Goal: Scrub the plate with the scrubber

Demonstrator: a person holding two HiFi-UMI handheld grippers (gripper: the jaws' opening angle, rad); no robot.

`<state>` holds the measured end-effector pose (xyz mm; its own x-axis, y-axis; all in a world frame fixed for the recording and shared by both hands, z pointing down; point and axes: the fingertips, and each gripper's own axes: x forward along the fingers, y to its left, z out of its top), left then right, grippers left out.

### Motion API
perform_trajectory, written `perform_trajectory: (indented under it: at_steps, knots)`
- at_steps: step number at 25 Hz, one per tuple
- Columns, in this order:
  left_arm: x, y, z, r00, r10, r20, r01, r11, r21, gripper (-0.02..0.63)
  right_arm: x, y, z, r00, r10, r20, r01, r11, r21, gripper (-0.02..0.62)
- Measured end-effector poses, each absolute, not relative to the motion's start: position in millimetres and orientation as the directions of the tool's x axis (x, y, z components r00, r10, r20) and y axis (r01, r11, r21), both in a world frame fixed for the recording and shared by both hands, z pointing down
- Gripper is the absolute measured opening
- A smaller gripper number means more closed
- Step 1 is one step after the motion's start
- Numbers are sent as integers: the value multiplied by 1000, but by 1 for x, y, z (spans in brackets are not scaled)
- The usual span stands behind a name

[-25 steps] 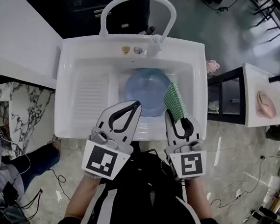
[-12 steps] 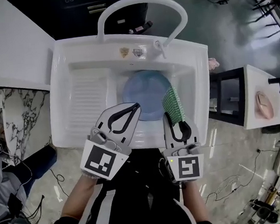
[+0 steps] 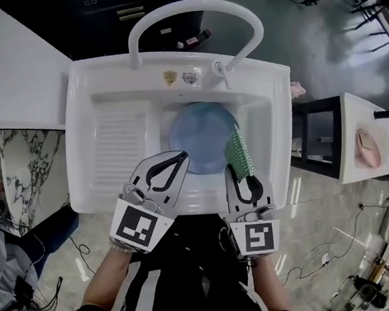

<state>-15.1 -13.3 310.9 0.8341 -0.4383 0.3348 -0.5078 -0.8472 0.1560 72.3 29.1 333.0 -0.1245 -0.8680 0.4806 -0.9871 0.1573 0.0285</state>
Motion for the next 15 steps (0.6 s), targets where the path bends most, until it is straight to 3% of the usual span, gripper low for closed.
perform_trajectory:
  at_steps: [15]
  knots:
    - [-34, -49, 406, 693, -483, 535, -665, -715, 216, 0, 70, 1, 378, -250, -833, 493, -955, 297, 17, 92]
